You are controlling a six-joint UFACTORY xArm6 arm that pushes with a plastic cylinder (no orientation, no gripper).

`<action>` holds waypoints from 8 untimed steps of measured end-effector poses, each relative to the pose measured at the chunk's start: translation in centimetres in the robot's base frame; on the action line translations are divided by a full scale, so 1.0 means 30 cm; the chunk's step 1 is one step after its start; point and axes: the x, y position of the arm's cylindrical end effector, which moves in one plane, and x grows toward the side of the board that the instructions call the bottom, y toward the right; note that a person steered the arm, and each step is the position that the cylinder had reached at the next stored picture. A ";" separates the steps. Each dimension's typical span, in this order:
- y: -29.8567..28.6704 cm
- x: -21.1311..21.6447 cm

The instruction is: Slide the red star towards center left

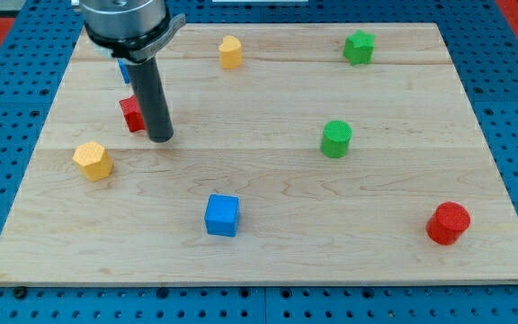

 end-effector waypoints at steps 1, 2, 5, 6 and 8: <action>-0.115 -0.064; -0.158 -0.133; -0.056 -0.110; 0.043 -0.156; 0.052 -0.268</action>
